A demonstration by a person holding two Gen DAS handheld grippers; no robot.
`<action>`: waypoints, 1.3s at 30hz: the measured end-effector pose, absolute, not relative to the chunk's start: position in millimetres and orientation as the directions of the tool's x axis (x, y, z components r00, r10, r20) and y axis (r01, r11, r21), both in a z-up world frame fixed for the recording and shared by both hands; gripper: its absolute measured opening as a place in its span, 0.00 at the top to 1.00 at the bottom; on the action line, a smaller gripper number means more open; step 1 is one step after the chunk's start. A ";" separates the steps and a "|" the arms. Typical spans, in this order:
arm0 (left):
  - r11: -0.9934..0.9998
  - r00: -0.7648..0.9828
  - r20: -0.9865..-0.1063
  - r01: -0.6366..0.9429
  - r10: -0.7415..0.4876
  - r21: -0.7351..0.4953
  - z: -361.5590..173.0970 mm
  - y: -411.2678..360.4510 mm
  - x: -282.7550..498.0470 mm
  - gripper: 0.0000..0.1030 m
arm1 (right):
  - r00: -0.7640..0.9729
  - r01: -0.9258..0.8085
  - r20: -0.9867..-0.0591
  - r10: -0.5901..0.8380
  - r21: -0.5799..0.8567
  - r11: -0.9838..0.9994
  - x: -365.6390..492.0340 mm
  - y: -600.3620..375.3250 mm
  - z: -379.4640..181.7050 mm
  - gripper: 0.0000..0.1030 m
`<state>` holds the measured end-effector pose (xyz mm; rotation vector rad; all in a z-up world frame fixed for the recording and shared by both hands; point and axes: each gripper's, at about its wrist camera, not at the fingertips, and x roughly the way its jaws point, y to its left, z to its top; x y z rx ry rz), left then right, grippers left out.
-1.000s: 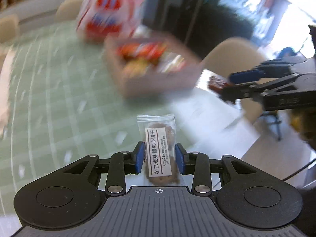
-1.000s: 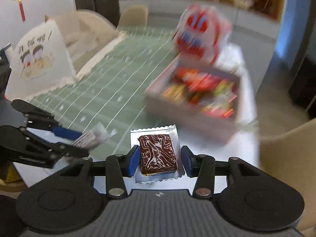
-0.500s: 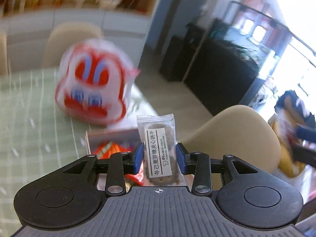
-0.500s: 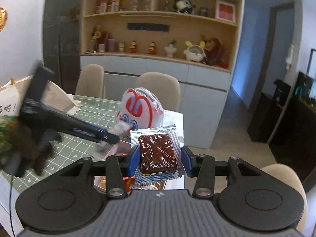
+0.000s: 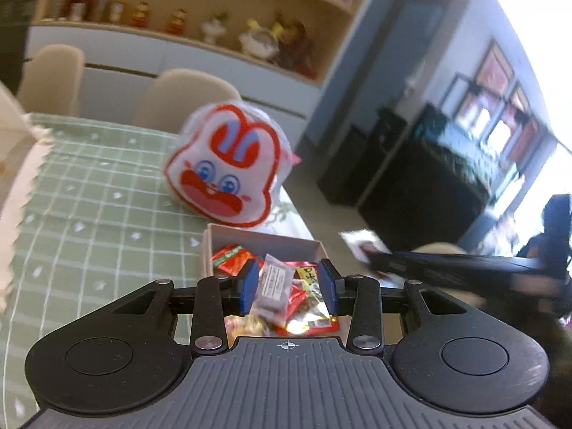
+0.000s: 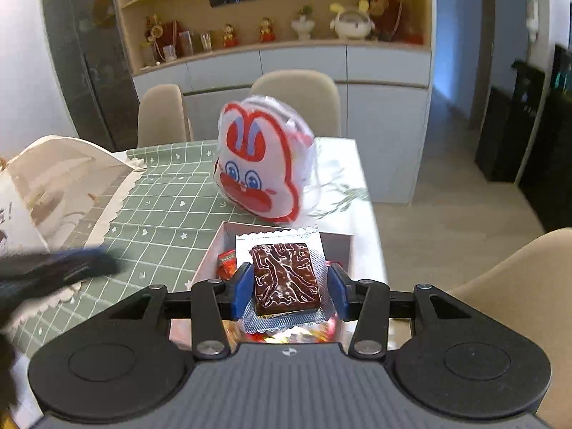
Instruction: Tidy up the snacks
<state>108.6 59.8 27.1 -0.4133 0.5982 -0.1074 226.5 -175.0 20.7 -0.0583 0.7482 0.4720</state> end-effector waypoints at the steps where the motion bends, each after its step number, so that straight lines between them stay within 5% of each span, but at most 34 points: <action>1: 0.913 0.833 -0.520 -0.047 -0.188 -0.404 29.0 61.3 98.2 0.61 | 0.626 -0.439 -0.663 0.410 0.136 0.888 233.2 -169.7 14.6 0.50; 6: 0.952 0.859 -0.510 -0.120 -0.043 -0.281 47.6 49.8 54.5 0.64 | 0.641 -0.414 -0.655 0.401 0.145 0.899 243.6 -157.9 6.0 0.44; 10: 0.964 0.867 -0.493 -0.073 -0.065 -0.256 62.6 25.7 35.9 0.80 | 0.691 -0.412 -0.614 0.380 0.097 0.906 207.8 -171.1 27.2 0.33; 16: 0.971 0.853 -0.516 -0.057 -0.074 -0.234 68.6 -12.6 21.1 0.83 | 0.729 -0.429 -0.559 0.394 0.074 0.900 122.3 -196.3 54.7 0.14; 21: 0.987 0.810 -0.586 -0.111 0.023 -0.114 58.2 -39.8 11.9 0.83 | 0.671 -0.459 -0.639 0.375 0.038 0.887 81.7 -195.4 44.2 0.14; 39: 0.985 0.784 -0.621 -0.118 0.015 -0.125 54.4 -43.8 2.2 0.83 | 0.642 -0.441 -0.668 0.377 0.080 0.894 67.1 -204.9 42.3 0.14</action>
